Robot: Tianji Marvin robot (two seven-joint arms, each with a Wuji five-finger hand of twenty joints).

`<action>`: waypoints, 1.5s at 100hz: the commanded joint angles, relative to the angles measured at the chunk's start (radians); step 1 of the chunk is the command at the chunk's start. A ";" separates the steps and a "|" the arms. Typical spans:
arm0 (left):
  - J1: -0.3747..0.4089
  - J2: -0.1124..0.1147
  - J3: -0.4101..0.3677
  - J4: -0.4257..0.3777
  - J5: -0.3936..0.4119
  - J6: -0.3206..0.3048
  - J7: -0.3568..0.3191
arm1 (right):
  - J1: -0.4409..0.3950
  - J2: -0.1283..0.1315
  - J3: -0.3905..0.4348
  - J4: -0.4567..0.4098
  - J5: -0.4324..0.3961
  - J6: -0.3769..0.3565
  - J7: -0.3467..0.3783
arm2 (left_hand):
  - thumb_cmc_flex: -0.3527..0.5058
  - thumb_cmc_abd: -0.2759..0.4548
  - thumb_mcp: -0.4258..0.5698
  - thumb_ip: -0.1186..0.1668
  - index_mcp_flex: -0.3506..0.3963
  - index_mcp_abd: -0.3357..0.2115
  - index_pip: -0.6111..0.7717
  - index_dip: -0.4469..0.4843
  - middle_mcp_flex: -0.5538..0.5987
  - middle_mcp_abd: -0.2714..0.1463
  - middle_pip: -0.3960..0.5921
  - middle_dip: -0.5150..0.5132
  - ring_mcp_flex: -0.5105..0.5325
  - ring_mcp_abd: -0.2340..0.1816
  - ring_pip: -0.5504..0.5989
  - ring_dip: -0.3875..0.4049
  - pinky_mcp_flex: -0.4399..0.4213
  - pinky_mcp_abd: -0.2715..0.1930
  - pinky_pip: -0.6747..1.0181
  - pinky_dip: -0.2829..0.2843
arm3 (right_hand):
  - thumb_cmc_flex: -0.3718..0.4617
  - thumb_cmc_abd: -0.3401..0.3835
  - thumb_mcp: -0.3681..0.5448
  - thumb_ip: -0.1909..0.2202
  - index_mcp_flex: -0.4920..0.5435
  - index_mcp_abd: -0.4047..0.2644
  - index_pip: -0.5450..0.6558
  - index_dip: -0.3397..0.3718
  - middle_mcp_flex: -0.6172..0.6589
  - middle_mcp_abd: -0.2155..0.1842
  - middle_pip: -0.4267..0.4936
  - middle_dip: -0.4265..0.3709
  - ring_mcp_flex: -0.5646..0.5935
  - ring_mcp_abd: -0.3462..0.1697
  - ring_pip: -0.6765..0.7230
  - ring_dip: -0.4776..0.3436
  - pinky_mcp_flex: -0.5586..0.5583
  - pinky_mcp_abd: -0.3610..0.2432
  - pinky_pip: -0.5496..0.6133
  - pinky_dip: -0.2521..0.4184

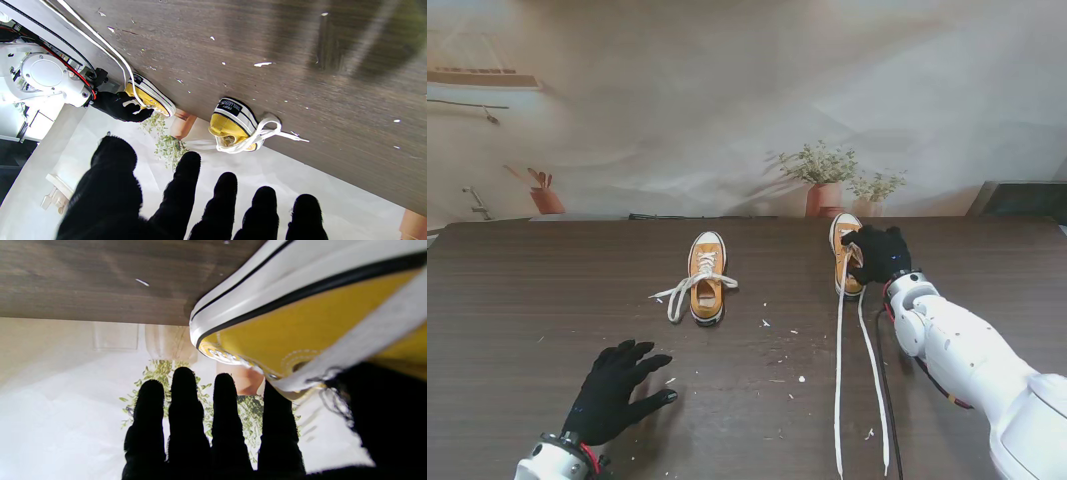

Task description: Tie the shoelaces into a bow on the shoes

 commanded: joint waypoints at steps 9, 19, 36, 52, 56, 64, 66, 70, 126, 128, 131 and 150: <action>0.004 0.001 0.007 -0.005 0.009 0.000 -0.004 | 0.032 -0.056 -0.051 0.112 0.055 -0.043 -0.019 | 0.030 0.042 -0.029 0.018 0.005 -0.025 0.003 0.010 0.015 0.020 0.017 -0.013 0.031 0.013 0.007 0.009 0.012 0.038 0.001 0.022 | 0.103 -0.083 0.050 -0.007 0.006 -0.105 0.024 0.011 0.052 -0.081 0.015 0.005 0.137 0.016 0.073 0.025 0.094 0.053 0.063 0.021; 0.007 0.001 0.011 -0.008 0.017 -0.001 -0.001 | 0.036 -0.070 -0.059 0.139 0.072 -0.082 -0.051 | 0.027 0.043 -0.030 0.017 0.003 -0.021 0.006 0.011 0.020 0.020 0.021 -0.010 0.040 0.017 0.010 0.014 0.017 0.044 0.006 0.026 | 0.133 -0.050 0.063 0.003 0.040 -0.171 0.051 0.029 0.111 -0.149 0.016 0.008 0.303 -0.005 0.181 0.068 0.238 0.090 0.157 0.057; 0.006 0.001 0.017 -0.006 0.019 -0.003 0.009 | 0.024 -0.073 -0.039 0.139 0.069 -0.134 -0.104 | 0.028 0.042 -0.030 0.017 0.008 -0.011 0.010 0.010 0.024 0.022 0.027 -0.006 0.053 0.021 0.014 0.022 0.026 0.054 0.013 0.033 | 0.171 0.034 0.076 0.025 0.156 -0.181 0.072 0.046 0.243 -0.159 0.008 0.007 0.501 -0.040 0.314 0.127 0.407 0.115 0.285 0.108; 0.004 0.001 0.023 -0.003 0.022 -0.003 0.011 | 0.022 -0.075 -0.044 0.139 0.061 -0.162 -0.130 | 0.028 0.042 -0.030 0.017 0.012 -0.005 0.010 0.009 0.024 0.021 0.032 -0.005 0.055 0.023 0.013 0.026 0.028 0.057 0.015 0.038 | 0.175 0.050 0.082 0.030 0.232 -0.174 0.064 0.046 0.355 -0.147 -0.015 -0.004 0.620 -0.083 0.390 0.161 0.529 0.102 0.349 0.137; 0.003 0.002 0.024 -0.003 0.021 -0.004 0.009 | 0.024 -0.074 -0.050 0.139 0.061 -0.157 -0.124 | 0.028 0.043 -0.030 0.017 0.012 -0.006 0.010 0.008 0.024 0.021 0.033 -0.005 0.057 0.024 0.013 0.027 0.028 0.058 0.015 0.039 | 0.169 0.046 0.080 0.028 0.235 -0.174 0.059 0.045 0.362 -0.143 -0.030 -0.009 0.619 -0.080 0.392 0.164 0.531 0.108 0.349 0.141; 0.002 0.003 0.027 -0.003 0.020 -0.003 0.004 | 0.028 -0.071 -0.063 0.139 0.058 -0.147 -0.113 | 0.027 0.044 -0.030 0.017 0.009 -0.008 0.008 0.007 0.022 0.021 0.034 -0.005 0.058 0.024 0.013 0.029 0.031 0.060 0.017 0.041 | 0.160 0.039 0.076 0.025 0.233 -0.178 0.051 0.042 0.352 -0.134 -0.041 -0.012 0.593 -0.057 0.367 0.158 0.500 0.130 0.329 0.139; 0.002 0.003 0.028 -0.003 0.021 -0.002 0.003 | 0.028 -0.070 -0.065 0.139 0.058 -0.143 -0.111 | 0.027 0.044 -0.030 0.017 0.008 -0.009 0.008 0.007 0.021 0.021 0.033 -0.005 0.057 0.024 0.012 0.029 0.030 0.060 0.017 0.042 | 0.158 0.037 0.074 0.024 0.230 -0.178 0.047 0.041 0.348 -0.130 -0.044 -0.013 0.588 -0.051 0.362 0.157 0.493 0.134 0.325 0.139; 0.001 0.003 0.029 -0.003 0.023 0.000 0.003 | 0.030 -0.069 -0.069 0.139 0.058 -0.137 -0.105 | 0.027 0.045 -0.030 0.017 0.006 -0.011 0.007 0.006 0.021 0.020 0.034 -0.005 0.060 0.025 0.013 0.030 0.031 0.060 0.017 0.043 | 0.151 0.033 0.071 0.022 0.222 -0.177 0.039 0.038 0.337 -0.122 -0.049 -0.014 0.573 -0.041 0.350 0.155 0.478 0.142 0.318 0.140; -0.030 0.007 0.050 0.007 0.019 0.010 -0.018 | 0.027 -0.074 -0.059 0.141 0.070 -0.096 -0.081 | 0.037 0.047 -0.029 0.015 0.015 -0.041 0.041 0.016 0.029 0.019 0.046 -0.004 0.082 0.040 0.018 0.041 0.045 0.070 0.025 0.057 | 0.260 -0.047 0.101 -0.092 0.425 -0.162 0.186 -0.110 0.456 -0.096 0.015 0.000 0.658 -0.088 0.551 0.229 0.606 0.174 0.433 0.250; -0.029 0.007 0.050 0.006 0.019 0.010 -0.019 | 0.025 -0.075 -0.058 0.141 0.070 -0.096 -0.085 | 0.037 0.046 -0.030 0.015 0.017 -0.037 0.041 0.016 0.031 0.020 0.047 -0.004 0.083 0.041 0.019 0.041 0.046 0.071 0.025 0.058 | 0.273 -0.057 0.104 -0.109 0.450 -0.162 0.223 -0.123 0.494 -0.093 0.016 -0.002 0.660 -0.098 0.608 0.241 0.633 0.173 0.452 0.259; -0.029 0.007 0.050 0.006 0.019 0.011 -0.020 | 0.024 -0.075 -0.059 0.141 0.069 -0.097 -0.089 | 0.037 0.047 -0.029 0.015 0.019 -0.031 0.041 0.015 0.031 0.020 0.047 -0.004 0.085 0.040 0.019 0.042 0.046 0.072 0.025 0.058 | 0.288 -0.065 0.108 -0.122 0.485 -0.163 0.266 -0.136 0.546 -0.094 0.012 -0.005 0.662 -0.113 0.683 0.251 0.668 0.168 0.476 0.269; -0.021 0.006 0.050 0.000 0.024 0.008 -0.007 | 0.014 -0.078 -0.061 0.141 0.073 -0.119 -0.077 | 0.036 0.048 -0.030 0.014 0.036 -0.019 0.039 0.012 0.037 0.020 0.054 -0.003 0.092 0.037 0.020 0.044 0.053 0.075 0.026 0.060 | 0.311 -0.106 0.166 -0.148 0.669 -0.121 0.369 -0.071 0.790 -0.029 0.081 0.002 0.666 -0.192 0.977 0.370 0.844 0.134 0.575 0.339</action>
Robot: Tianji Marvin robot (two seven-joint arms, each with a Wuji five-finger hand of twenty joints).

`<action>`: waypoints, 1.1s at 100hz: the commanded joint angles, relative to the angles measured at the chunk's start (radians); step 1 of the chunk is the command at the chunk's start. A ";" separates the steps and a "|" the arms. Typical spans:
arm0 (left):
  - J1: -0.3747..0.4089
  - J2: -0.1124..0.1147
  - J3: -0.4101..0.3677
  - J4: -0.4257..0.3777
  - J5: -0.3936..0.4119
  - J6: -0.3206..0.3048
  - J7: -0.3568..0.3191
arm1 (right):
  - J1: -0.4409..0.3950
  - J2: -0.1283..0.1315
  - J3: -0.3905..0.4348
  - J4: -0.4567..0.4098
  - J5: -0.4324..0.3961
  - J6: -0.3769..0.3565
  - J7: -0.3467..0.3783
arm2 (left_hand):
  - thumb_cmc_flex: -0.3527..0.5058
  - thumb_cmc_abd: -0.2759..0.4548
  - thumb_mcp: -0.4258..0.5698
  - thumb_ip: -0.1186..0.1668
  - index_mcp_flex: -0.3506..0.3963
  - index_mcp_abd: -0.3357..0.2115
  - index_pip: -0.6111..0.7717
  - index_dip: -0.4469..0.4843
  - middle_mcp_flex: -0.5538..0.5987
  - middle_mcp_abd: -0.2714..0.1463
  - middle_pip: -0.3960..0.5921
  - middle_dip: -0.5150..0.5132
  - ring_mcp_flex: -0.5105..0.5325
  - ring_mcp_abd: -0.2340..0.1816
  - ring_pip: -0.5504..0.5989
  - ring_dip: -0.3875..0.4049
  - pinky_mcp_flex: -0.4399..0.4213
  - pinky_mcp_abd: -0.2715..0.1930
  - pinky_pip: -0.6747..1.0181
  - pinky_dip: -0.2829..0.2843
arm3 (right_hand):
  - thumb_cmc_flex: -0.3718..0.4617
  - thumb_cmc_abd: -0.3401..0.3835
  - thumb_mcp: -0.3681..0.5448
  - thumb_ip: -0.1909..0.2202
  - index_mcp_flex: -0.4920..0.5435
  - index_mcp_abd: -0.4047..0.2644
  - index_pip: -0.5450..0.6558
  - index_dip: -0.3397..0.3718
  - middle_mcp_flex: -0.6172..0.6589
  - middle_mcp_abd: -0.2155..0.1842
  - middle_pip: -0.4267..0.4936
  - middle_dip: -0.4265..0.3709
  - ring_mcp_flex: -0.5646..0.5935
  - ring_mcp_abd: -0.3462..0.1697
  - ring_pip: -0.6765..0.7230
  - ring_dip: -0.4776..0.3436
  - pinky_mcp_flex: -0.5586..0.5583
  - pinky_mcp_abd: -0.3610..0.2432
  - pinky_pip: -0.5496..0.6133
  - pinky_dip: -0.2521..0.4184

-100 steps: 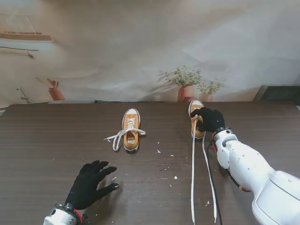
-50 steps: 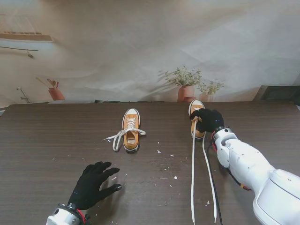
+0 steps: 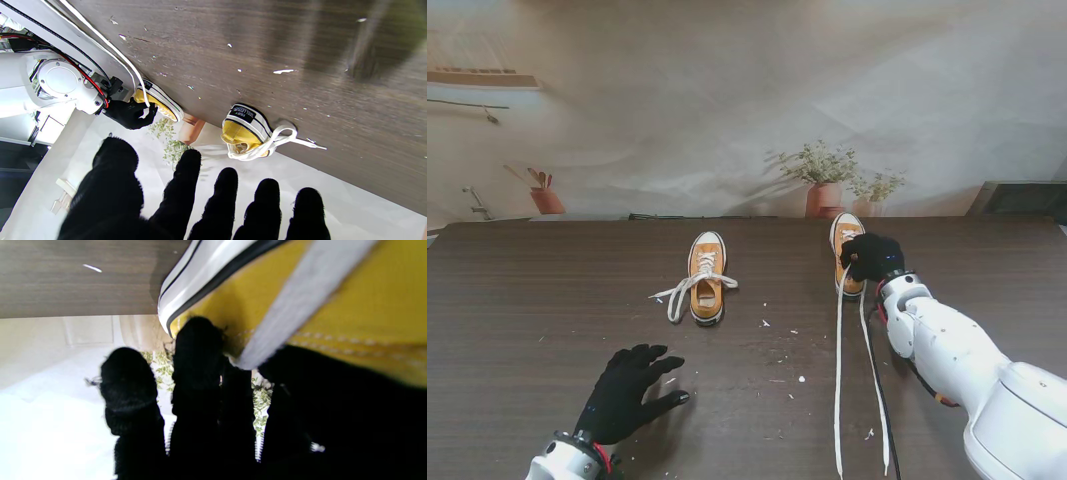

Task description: Tie the shoelaces into a bow on the shoes

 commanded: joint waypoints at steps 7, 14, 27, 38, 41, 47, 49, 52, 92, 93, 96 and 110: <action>0.014 0.000 0.001 -0.014 0.008 -0.001 -0.003 | -0.023 -0.001 0.003 0.004 0.012 -0.022 0.072 | 0.030 0.038 -0.029 0.014 0.029 -0.017 0.002 0.012 0.008 0.016 0.009 -0.003 0.017 0.004 0.005 0.026 0.004 0.050 0.006 0.021 | 0.031 -0.039 0.089 -0.045 0.075 0.027 0.071 0.127 0.237 0.114 0.245 0.124 0.036 -0.031 0.107 0.060 0.069 0.006 0.049 0.069; 0.018 0.000 0.001 -0.017 0.011 -0.004 0.002 | -0.029 -0.004 0.009 0.003 0.022 -0.039 0.104 | 0.029 0.038 -0.029 0.014 0.031 -0.017 0.001 0.012 0.008 0.017 0.010 -0.004 0.017 0.002 0.004 0.026 0.004 0.050 0.006 0.021 | 0.034 -0.037 0.096 -0.043 0.080 0.021 0.062 0.195 0.264 0.128 0.284 0.161 0.037 -0.042 0.159 0.090 0.099 0.015 0.064 0.100; 0.022 0.000 0.000 -0.020 0.013 -0.009 0.005 | -0.036 -0.004 0.004 0.002 0.026 -0.048 0.124 | 0.029 0.038 -0.029 0.014 0.032 -0.016 0.000 0.013 0.008 0.016 0.010 -0.004 0.016 0.002 0.003 0.026 0.004 0.050 0.005 0.022 | 0.033 -0.053 0.119 -0.032 0.092 0.026 0.047 0.262 0.277 0.135 0.313 0.210 0.038 -0.059 0.211 0.114 0.111 0.011 0.086 0.147; 0.026 0.000 -0.001 -0.021 0.012 -0.015 0.006 | -0.041 -0.005 0.011 0.001 0.029 -0.058 0.128 | 0.029 0.038 -0.029 0.014 0.033 -0.015 0.000 0.013 0.007 0.015 0.010 -0.005 0.015 0.002 0.003 0.026 0.005 0.050 0.005 0.022 | 0.030 -0.078 0.145 -0.021 0.104 0.032 0.046 0.293 0.291 0.144 0.330 0.236 0.038 -0.070 0.244 0.129 0.118 0.011 0.102 0.172; 0.027 0.000 -0.001 -0.022 0.014 -0.017 0.008 | -0.044 -0.004 0.015 -0.003 0.029 -0.060 0.130 | 0.028 0.038 -0.029 0.014 0.033 -0.016 0.000 0.013 0.007 0.016 0.010 -0.005 0.016 0.002 0.003 0.026 0.004 0.050 0.005 0.022 | 0.029 -0.086 0.154 -0.018 0.107 0.033 0.044 0.305 0.293 0.147 0.334 0.245 0.038 -0.075 0.256 0.135 0.120 0.008 0.108 0.181; 0.029 -0.001 -0.001 -0.023 0.016 -0.020 0.012 | -0.066 0.016 0.068 -0.064 0.015 -0.051 0.159 | 0.029 0.039 -0.029 0.014 0.033 -0.014 -0.001 0.013 0.008 0.016 0.010 -0.006 0.015 0.002 0.003 0.026 0.005 0.050 0.005 0.022 | 0.029 -0.105 0.173 -0.007 0.117 0.039 0.046 0.327 0.303 0.156 0.351 0.265 0.038 -0.086 0.288 0.150 0.126 0.006 0.128 0.201; 0.030 -0.001 -0.001 -0.024 0.016 -0.021 0.013 | -0.078 0.026 0.093 -0.094 0.008 -0.046 0.176 | 0.028 0.039 -0.029 0.014 0.034 -0.015 -0.001 0.014 0.008 0.016 0.010 -0.006 0.017 0.002 0.003 0.027 0.005 0.050 0.005 0.022 | 0.029 -0.112 0.180 -0.004 0.121 0.041 0.047 0.335 0.305 0.157 0.357 0.272 0.038 -0.089 0.298 0.155 0.128 0.005 0.135 0.206; 0.031 -0.001 -0.001 -0.024 0.015 -0.023 0.013 | -0.099 0.041 0.133 -0.141 -0.002 -0.038 0.202 | 0.029 0.039 -0.029 0.014 0.034 -0.015 -0.001 0.014 0.007 0.016 0.010 -0.006 0.016 0.002 0.003 0.027 0.005 0.051 0.005 0.022 | 0.031 -0.128 0.192 0.005 0.130 0.048 0.050 0.346 0.311 0.163 0.368 0.281 0.038 -0.093 0.317 0.163 0.131 0.007 0.146 0.216; 0.037 -0.001 0.001 -0.025 0.012 -0.051 0.019 | -0.432 0.179 0.524 -0.750 -0.111 0.143 0.571 | 0.029 0.039 -0.030 0.014 0.034 -0.015 -0.002 0.015 0.007 0.017 0.009 -0.007 0.014 0.001 0.002 0.026 0.004 0.050 0.003 0.023 | 0.055 -0.191 0.195 0.186 0.198 0.076 0.065 0.416 0.393 0.191 0.414 0.336 0.038 -0.134 0.451 0.232 0.160 -0.016 0.259 0.287; 0.038 -0.001 0.002 -0.025 0.012 -0.052 0.019 | -0.438 0.181 0.530 -0.761 -0.111 0.147 0.579 | 0.028 0.039 -0.030 0.014 0.035 -0.015 -0.002 0.015 0.007 0.017 0.009 -0.007 0.014 0.002 0.002 0.026 0.004 0.050 0.003 0.023 | 0.054 -0.191 0.195 0.187 0.199 0.076 0.065 0.416 0.393 0.191 0.413 0.337 0.038 -0.134 0.452 0.233 0.160 -0.016 0.259 0.288; 0.039 -0.001 0.002 -0.027 0.014 -0.053 0.021 | -0.459 0.186 0.547 -0.799 -0.111 0.161 0.608 | 0.029 0.039 -0.029 0.014 0.035 -0.015 -0.002 0.015 0.007 0.017 0.009 -0.007 0.015 0.002 0.002 0.026 0.005 0.049 0.004 0.023 | 0.055 -0.192 0.195 0.190 0.199 0.079 0.066 0.417 0.393 0.194 0.412 0.338 0.038 -0.133 0.453 0.234 0.160 -0.015 0.260 0.288; 0.048 -0.001 0.003 -0.032 0.020 -0.060 0.031 | -0.532 0.203 0.596 -0.920 -0.120 0.199 0.689 | 0.029 0.039 -0.029 0.014 0.035 -0.015 -0.003 0.015 0.007 0.017 0.009 -0.007 0.014 0.002 0.002 0.026 0.004 0.049 0.003 0.023 | 0.052 -0.192 0.195 0.154 0.188 0.073 0.042 0.393 0.371 0.196 0.387 0.337 0.036 -0.104 0.412 0.217 0.152 0.000 0.226 0.276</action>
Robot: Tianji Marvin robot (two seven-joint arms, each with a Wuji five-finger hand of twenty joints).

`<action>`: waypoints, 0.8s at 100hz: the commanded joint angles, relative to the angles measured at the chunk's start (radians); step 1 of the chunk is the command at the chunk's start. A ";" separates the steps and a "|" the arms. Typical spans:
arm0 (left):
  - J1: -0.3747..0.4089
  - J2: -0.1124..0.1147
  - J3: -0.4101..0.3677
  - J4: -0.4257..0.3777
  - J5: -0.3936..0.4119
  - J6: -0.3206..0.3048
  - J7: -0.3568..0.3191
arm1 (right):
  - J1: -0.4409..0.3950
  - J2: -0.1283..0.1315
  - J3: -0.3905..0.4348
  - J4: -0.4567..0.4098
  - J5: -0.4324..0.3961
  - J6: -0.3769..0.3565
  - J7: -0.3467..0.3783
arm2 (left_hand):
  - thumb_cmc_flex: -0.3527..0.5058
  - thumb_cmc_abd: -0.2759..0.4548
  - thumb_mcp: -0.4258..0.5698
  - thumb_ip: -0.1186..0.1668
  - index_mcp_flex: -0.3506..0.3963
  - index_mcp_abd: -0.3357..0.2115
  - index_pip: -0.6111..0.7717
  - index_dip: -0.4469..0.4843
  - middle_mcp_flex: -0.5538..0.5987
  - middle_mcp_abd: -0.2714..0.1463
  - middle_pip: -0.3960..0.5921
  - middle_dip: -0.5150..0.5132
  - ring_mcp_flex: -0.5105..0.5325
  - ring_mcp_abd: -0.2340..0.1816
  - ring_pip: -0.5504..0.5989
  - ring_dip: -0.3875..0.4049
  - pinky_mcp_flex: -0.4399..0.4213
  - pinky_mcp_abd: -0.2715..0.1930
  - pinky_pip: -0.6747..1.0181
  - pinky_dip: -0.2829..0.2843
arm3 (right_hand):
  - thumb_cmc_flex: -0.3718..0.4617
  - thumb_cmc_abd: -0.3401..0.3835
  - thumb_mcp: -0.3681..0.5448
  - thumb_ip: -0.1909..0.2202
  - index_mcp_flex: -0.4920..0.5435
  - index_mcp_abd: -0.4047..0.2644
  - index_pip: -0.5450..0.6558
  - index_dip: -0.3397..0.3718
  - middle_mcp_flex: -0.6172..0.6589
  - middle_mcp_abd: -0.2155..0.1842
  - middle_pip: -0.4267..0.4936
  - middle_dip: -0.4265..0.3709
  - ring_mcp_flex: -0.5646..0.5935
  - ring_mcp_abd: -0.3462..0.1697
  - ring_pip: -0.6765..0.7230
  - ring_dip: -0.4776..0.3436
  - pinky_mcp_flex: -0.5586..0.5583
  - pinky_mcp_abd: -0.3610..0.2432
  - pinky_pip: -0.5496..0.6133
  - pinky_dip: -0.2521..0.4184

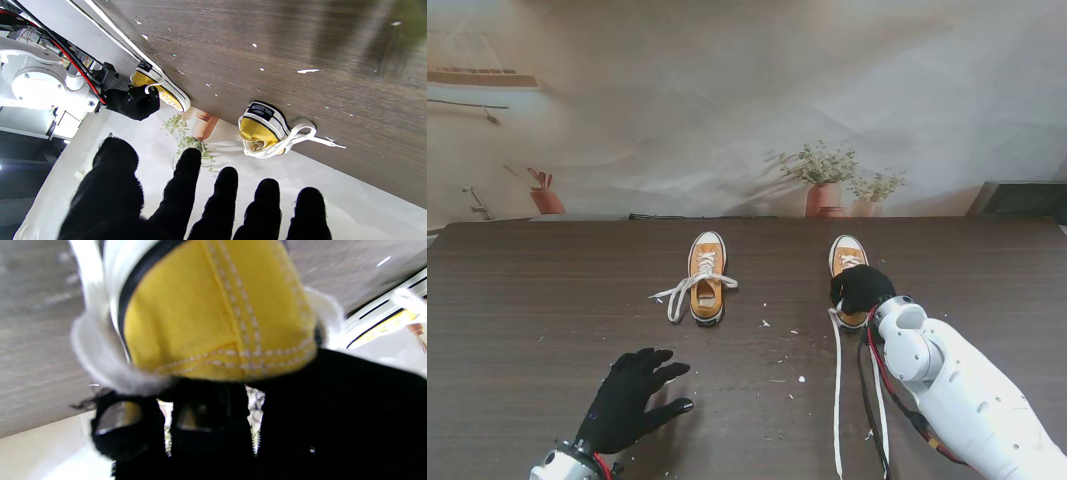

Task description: Tie the shoelaces into a bow on the shoes

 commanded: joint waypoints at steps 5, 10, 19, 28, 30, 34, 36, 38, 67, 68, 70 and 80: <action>0.013 -0.001 0.003 -0.015 0.010 -0.008 -0.005 | -0.033 0.010 -0.010 0.007 -0.039 -0.037 -0.032 | 0.029 0.038 -0.029 0.014 0.022 -0.015 -0.007 0.015 -0.002 0.016 0.008 -0.007 0.015 0.001 0.002 0.026 0.001 0.036 0.003 0.014 | 0.004 -0.030 0.092 -0.125 0.024 -0.004 0.015 -0.015 0.150 0.076 0.140 0.012 -0.013 -0.002 -0.058 -0.025 0.010 0.027 -0.033 -0.020; 0.014 -0.001 0.004 -0.015 0.010 -0.009 -0.003 | -0.035 0.014 -0.009 0.009 -0.077 -0.057 -0.053 | 0.030 0.038 -0.029 0.014 0.023 -0.020 -0.006 0.015 -0.002 0.016 0.008 -0.007 0.014 0.001 0.002 0.026 0.001 0.036 0.003 0.014 | -0.028 0.019 0.080 -0.187 -0.049 -0.016 -0.008 -0.073 0.083 0.045 0.100 -0.029 -0.013 0.026 -0.133 -0.070 -0.003 0.046 -0.073 -0.044; 0.015 -0.001 0.003 -0.016 0.012 -0.011 -0.003 | -0.027 0.017 -0.016 0.027 -0.137 -0.091 -0.128 | 0.032 0.038 -0.029 0.014 0.020 -0.035 -0.005 0.017 -0.003 0.017 0.007 -0.007 0.014 0.002 0.002 0.025 0.001 0.036 0.003 0.014 | -0.096 0.130 -0.024 -0.198 -0.225 -0.013 -0.077 -0.195 -0.078 0.008 0.007 -0.105 -0.016 0.101 -0.335 -0.197 -0.149 0.067 -0.153 -0.053; 0.015 -0.001 0.003 -0.016 0.013 -0.011 -0.001 | -0.017 0.022 -0.028 0.045 -0.205 -0.092 -0.207 | 0.035 0.037 -0.028 0.013 0.019 -0.045 -0.001 0.019 -0.002 0.016 0.006 -0.008 0.013 0.002 0.002 0.025 0.002 0.036 0.003 0.015 | -0.143 0.205 -0.064 -0.178 -0.314 -0.017 -0.195 -0.225 -0.225 -0.001 0.001 -0.161 -0.028 0.131 -0.534 -0.295 -0.282 0.035 -0.201 -0.053; 0.014 -0.001 0.003 -0.016 0.014 -0.011 0.001 | -0.015 0.022 -0.030 0.051 -0.212 -0.093 -0.221 | 0.035 0.038 -0.028 0.013 0.020 -0.048 0.001 0.019 -0.001 0.016 0.006 -0.008 0.013 0.001 0.002 0.025 0.002 0.035 0.003 0.015 | -0.151 0.216 -0.066 -0.167 -0.326 -0.019 -0.223 -0.224 -0.251 -0.001 -0.001 -0.175 -0.050 0.143 -0.573 -0.303 -0.315 0.036 -0.221 -0.057; 0.014 -0.001 0.003 -0.015 0.015 -0.010 0.004 | -0.008 0.023 -0.037 0.062 -0.231 -0.093 -0.247 | 0.035 0.037 -0.029 0.013 0.017 -0.049 0.002 0.020 -0.003 0.016 0.005 -0.008 0.013 0.000 0.002 0.025 0.001 0.035 0.003 0.015 | -0.170 0.248 -0.071 -0.128 -0.352 -0.024 -0.276 -0.219 -0.305 -0.003 -0.004 -0.195 -0.103 0.157 -0.635 -0.303 -0.376 0.032 -0.255 -0.067; 0.014 -0.002 0.003 -0.015 0.015 -0.010 0.006 | -0.005 0.024 -0.042 0.067 -0.246 -0.089 -0.260 | 0.035 0.037 -0.029 0.013 0.016 -0.050 0.002 0.020 -0.002 0.016 0.005 -0.008 0.014 0.001 0.002 0.026 0.002 0.035 0.004 0.015 | -0.181 0.257 -0.069 -0.106 -0.364 -0.027 -0.292 -0.215 -0.327 -0.005 -0.003 -0.198 -0.122 0.157 -0.649 -0.300 -0.395 0.027 -0.262 -0.070; 0.014 -0.002 0.004 -0.015 0.016 -0.010 0.008 | -0.001 0.027 -0.046 0.071 -0.259 -0.084 -0.270 | 0.036 0.036 -0.029 0.013 0.016 -0.050 0.003 0.020 -0.002 0.017 0.005 -0.008 0.014 0.002 0.002 0.026 0.002 0.036 0.004 0.015 | -0.190 0.267 -0.068 -0.078 -0.377 -0.027 -0.307 -0.206 -0.349 -0.005 -0.003 -0.198 -0.140 0.157 -0.662 -0.297 -0.409 0.024 -0.268 -0.073; 0.015 -0.002 0.002 -0.019 0.014 -0.009 0.006 | 0.027 0.040 -0.082 0.111 -0.307 -0.023 -0.278 | 0.041 0.037 -0.028 0.013 0.018 -0.080 0.018 0.025 0.000 0.017 0.004 -0.008 0.012 0.001 0.002 0.025 0.000 0.034 0.004 0.016 | -0.201 0.257 -0.078 -0.039 -0.534 -0.088 -0.346 -0.209 -0.523 0.000 -0.078 -0.219 -0.377 0.209 -0.848 -0.332 -0.626 0.020 -0.421 -0.139; 0.015 -0.002 0.002 -0.019 0.015 -0.009 0.006 | 0.028 0.040 -0.082 0.113 -0.307 -0.023 -0.278 | 0.042 0.037 -0.028 0.013 0.019 -0.083 0.019 0.025 0.000 0.016 0.004 -0.008 0.012 0.001 0.002 0.025 0.000 0.034 0.004 0.016 | -0.201 0.256 -0.077 -0.039 -0.539 -0.091 -0.344 -0.211 -0.528 0.000 -0.080 -0.219 -0.385 0.211 -0.855 -0.333 -0.633 0.020 -0.427 -0.142; 0.014 -0.002 0.002 -0.019 0.015 -0.009 0.006 | 0.029 0.040 -0.084 0.115 -0.307 -0.022 -0.278 | 0.044 0.038 -0.027 0.013 0.021 -0.087 0.022 0.026 0.001 0.015 0.004 -0.008 0.013 0.000 0.002 0.025 0.000 0.034 0.004 0.016 | -0.200 0.254 -0.076 -0.039 -0.550 -0.094 -0.345 -0.215 -0.536 0.000 -0.083 -0.220 -0.400 0.215 -0.867 -0.336 -0.645 0.020 -0.435 -0.146; 0.013 -0.002 0.002 -0.018 0.016 -0.011 0.008 | 0.018 0.036 -0.072 0.112 -0.301 -0.029 -0.307 | 0.045 0.037 -0.028 0.012 0.026 -0.098 0.035 0.031 0.004 0.015 0.004 -0.008 0.014 0.000 0.002 0.026 0.001 0.033 0.004 0.017 | -0.201 0.250 -0.070 -0.038 -0.567 -0.093 -0.337 -0.223 -0.546 0.002 -0.086 -0.221 -0.430 0.224 -0.906 -0.348 -0.666 0.024 -0.464 -0.163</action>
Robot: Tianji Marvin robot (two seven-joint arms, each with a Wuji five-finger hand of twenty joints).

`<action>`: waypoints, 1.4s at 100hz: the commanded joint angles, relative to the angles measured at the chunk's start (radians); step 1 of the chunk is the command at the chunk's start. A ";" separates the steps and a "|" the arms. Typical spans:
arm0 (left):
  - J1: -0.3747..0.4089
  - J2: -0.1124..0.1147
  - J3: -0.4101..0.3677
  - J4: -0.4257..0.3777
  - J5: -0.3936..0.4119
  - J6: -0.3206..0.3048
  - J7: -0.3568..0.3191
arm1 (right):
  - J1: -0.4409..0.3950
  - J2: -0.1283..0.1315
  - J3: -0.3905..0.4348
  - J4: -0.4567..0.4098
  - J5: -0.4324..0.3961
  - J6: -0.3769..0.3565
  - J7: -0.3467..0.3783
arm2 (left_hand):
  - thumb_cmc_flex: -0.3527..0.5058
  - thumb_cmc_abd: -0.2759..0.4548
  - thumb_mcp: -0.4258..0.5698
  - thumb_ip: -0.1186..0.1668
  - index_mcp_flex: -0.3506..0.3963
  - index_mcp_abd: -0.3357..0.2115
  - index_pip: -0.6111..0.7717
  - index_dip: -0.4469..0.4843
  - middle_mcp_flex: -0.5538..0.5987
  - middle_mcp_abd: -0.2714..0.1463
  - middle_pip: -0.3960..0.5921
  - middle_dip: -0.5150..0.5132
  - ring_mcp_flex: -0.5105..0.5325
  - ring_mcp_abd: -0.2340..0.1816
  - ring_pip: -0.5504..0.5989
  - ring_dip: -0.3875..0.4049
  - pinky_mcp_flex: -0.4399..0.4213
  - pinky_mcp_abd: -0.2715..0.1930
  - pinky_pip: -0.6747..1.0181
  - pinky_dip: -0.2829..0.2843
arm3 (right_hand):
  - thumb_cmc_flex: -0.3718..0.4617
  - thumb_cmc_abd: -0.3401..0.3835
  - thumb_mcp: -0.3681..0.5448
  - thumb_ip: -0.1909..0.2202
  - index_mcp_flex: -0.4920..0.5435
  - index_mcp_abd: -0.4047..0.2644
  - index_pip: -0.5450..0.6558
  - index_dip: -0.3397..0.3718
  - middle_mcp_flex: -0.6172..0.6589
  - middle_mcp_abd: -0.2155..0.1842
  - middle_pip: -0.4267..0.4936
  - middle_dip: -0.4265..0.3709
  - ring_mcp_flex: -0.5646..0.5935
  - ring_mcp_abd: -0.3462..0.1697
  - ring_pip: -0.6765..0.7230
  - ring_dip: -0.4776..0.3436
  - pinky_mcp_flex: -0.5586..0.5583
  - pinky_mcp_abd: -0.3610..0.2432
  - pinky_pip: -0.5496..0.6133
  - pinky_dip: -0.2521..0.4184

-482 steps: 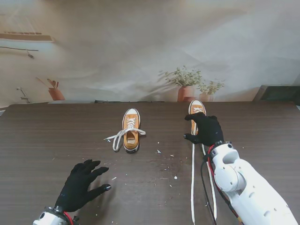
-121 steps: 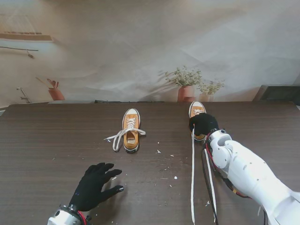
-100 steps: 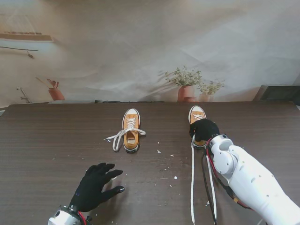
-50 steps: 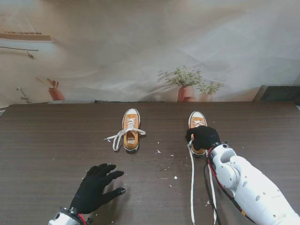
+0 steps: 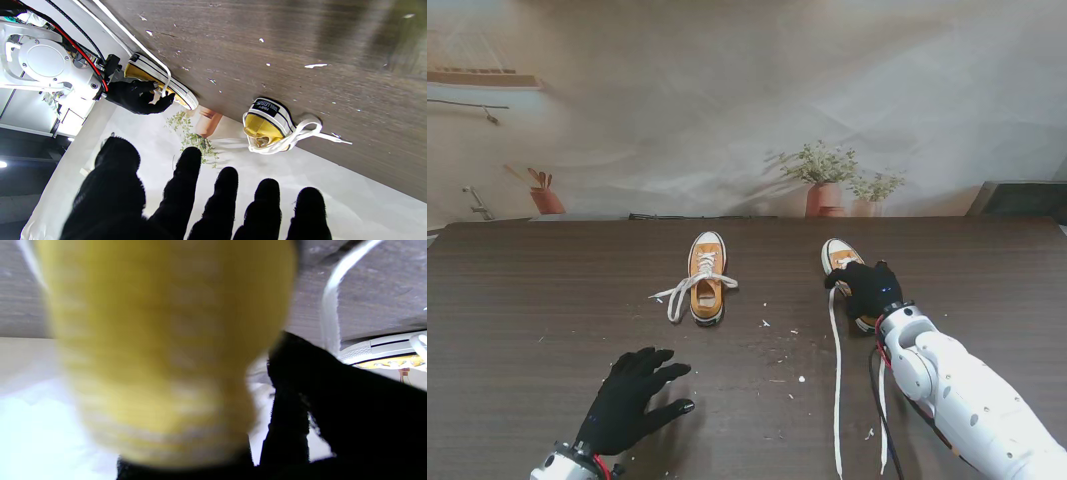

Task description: Tie the shoelaces into a bow on the shoes

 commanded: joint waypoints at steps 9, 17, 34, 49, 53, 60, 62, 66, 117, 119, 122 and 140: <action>0.003 -0.001 0.001 -0.009 0.005 -0.003 -0.014 | -0.039 0.002 0.050 -0.035 -0.003 -0.019 -0.023 | 0.031 0.037 -0.020 0.011 0.029 -0.105 0.017 0.022 0.005 0.013 0.004 -0.007 0.012 -0.001 0.002 0.026 0.000 0.033 0.004 0.016 | -0.024 -0.017 -0.012 0.025 -0.019 -0.028 0.013 -0.027 -0.022 0.000 -0.013 -0.011 -0.110 0.051 -0.197 -0.055 -0.017 0.002 -0.015 -0.016; 0.002 -0.001 0.002 -0.009 0.005 -0.003 -0.015 | -0.070 0.000 0.089 -0.080 -0.010 -0.036 -0.034 | 0.032 0.037 -0.021 0.011 0.025 -0.103 0.020 0.022 0.005 0.014 0.004 -0.007 0.013 0.000 0.002 0.026 0.001 0.033 0.004 0.017 | -0.023 -0.018 -0.012 0.025 -0.009 -0.028 0.016 -0.029 -0.010 0.001 -0.013 -0.011 -0.101 0.052 -0.196 -0.055 -0.011 0.005 -0.013 -0.019; 0.003 -0.001 0.003 -0.009 0.007 -0.006 -0.013 | -0.102 0.007 0.141 -0.132 -0.070 -0.042 -0.079 | 0.032 0.036 -0.022 0.010 0.025 -0.098 0.024 0.021 0.005 0.013 0.005 -0.007 0.013 0.000 0.002 0.026 0.001 0.033 0.004 0.017 | -0.028 -0.018 -0.014 0.023 0.000 -0.028 0.012 -0.037 0.011 -0.005 -0.020 -0.015 -0.101 0.046 -0.205 -0.056 -0.009 -0.001 -0.016 -0.027; 0.005 -0.001 0.003 -0.009 0.009 -0.008 -0.010 | -0.060 0.024 0.127 -0.061 -0.137 -0.026 -0.157 | 0.032 0.037 -0.022 0.010 0.024 -0.096 0.023 0.019 0.004 0.014 0.005 -0.007 0.014 0.000 0.002 0.026 0.000 0.033 0.004 0.017 | -0.020 -0.029 -0.010 0.021 0.002 -0.039 0.013 -0.041 0.009 -0.016 -0.024 -0.016 -0.144 0.037 -0.234 -0.065 -0.045 -0.014 -0.047 -0.048; 0.006 -0.001 0.003 -0.009 0.009 -0.008 -0.009 | -0.042 0.031 0.115 -0.032 -0.154 -0.022 -0.173 | 0.033 0.036 -0.022 0.010 0.025 -0.096 0.024 0.019 0.005 0.015 0.005 -0.007 0.013 0.000 0.002 0.026 0.001 0.034 0.004 0.017 | -0.019 -0.035 -0.007 0.019 -0.003 -0.040 0.014 -0.041 0.000 -0.017 -0.025 -0.015 -0.156 0.037 -0.240 -0.068 -0.055 -0.018 -0.057 -0.054; 0.006 0.000 0.003 -0.009 0.011 -0.009 -0.009 | -0.023 0.039 0.099 0.004 -0.166 -0.016 -0.176 | 0.033 0.037 -0.022 0.010 0.024 -0.097 0.024 0.018 0.005 0.014 0.005 -0.007 0.014 -0.001 0.002 0.026 0.001 0.033 0.004 0.017 | -0.016 -0.043 -0.004 0.016 -0.014 -0.049 0.013 -0.042 -0.015 -0.022 -0.026 -0.015 -0.173 0.034 -0.248 -0.071 -0.067 -0.023 -0.067 -0.062; 0.006 0.000 0.004 -0.009 0.011 -0.009 -0.009 | -0.020 0.041 0.096 0.011 -0.167 -0.015 -0.174 | 0.034 0.037 -0.021 0.010 0.025 -0.097 0.024 0.018 0.005 0.012 0.005 -0.007 0.013 -0.002 0.002 0.026 0.001 0.033 0.004 0.017 | -0.013 -0.046 -0.003 0.015 -0.017 -0.050 0.013 -0.043 -0.018 -0.023 -0.027 -0.015 -0.177 0.034 -0.249 -0.072 -0.071 -0.025 -0.070 -0.065; 0.005 0.000 0.005 -0.009 0.010 -0.008 -0.009 | -0.013 0.044 0.089 0.026 -0.167 -0.014 -0.172 | 0.033 0.037 -0.022 0.010 0.025 -0.096 0.024 0.018 0.005 0.013 0.005 -0.007 0.013 -0.001 0.002 0.026 0.001 0.034 0.004 0.017 | -0.008 -0.048 0.000 0.014 -0.023 -0.053 0.013 -0.043 -0.026 -0.025 -0.028 -0.015 -0.184 0.034 -0.252 -0.073 -0.077 -0.027 -0.074 -0.069; -0.008 0.002 0.016 -0.003 0.006 -0.005 -0.023 | -0.009 0.075 0.065 0.060 -0.222 -0.019 -0.129 | 0.036 0.037 -0.022 0.010 0.024 -0.097 0.026 0.016 0.005 0.013 0.007 -0.007 0.015 -0.001 0.003 0.026 0.001 0.034 0.004 0.017 | 0.105 -0.107 0.064 0.010 -0.057 -0.111 0.023 -0.041 -0.026 -0.055 -0.040 -0.021 -0.193 0.026 -0.275 -0.087 -0.088 -0.039 -0.091 -0.099; -0.008 0.002 0.016 -0.003 0.006 -0.005 -0.023 | -0.005 0.075 0.061 0.065 -0.220 -0.020 -0.131 | 0.036 0.038 -0.021 0.010 0.024 -0.097 0.026 0.016 0.006 0.012 0.008 -0.007 0.015 -0.001 0.003 0.026 0.001 0.034 0.004 0.017 | 0.109 -0.111 0.063 0.009 -0.060 -0.113 0.023 -0.041 -0.024 -0.055 -0.041 -0.021 -0.191 0.026 -0.275 -0.087 -0.086 -0.039 -0.091 -0.100; -0.008 0.002 0.017 -0.003 0.007 -0.005 -0.022 | 0.004 0.076 0.050 0.076 -0.218 -0.022 -0.135 | 0.036 0.038 -0.021 0.010 0.023 -0.099 0.025 0.016 0.005 0.014 0.007 -0.007 0.014 -0.001 0.002 0.026 0.001 0.034 0.004 0.017 | 0.115 -0.119 0.061 0.006 -0.060 -0.117 0.026 -0.040 -0.019 -0.055 -0.040 -0.020 -0.187 0.025 -0.276 -0.087 -0.082 -0.036 -0.092 -0.101; -0.011 0.002 0.021 -0.001 0.008 -0.003 -0.020 | 0.080 0.077 -0.051 0.163 -0.186 -0.040 -0.172 | 0.040 0.037 -0.021 0.010 0.016 -0.112 0.025 0.015 0.005 0.014 0.008 -0.007 0.016 0.000 0.003 0.027 0.002 0.034 0.004 0.017 | 0.092 -0.181 0.036 -0.023 -0.129 -0.131 0.019 -0.041 -0.013 -0.061 -0.041 -0.020 -0.173 0.025 -0.282 -0.089 -0.064 -0.033 -0.091 -0.108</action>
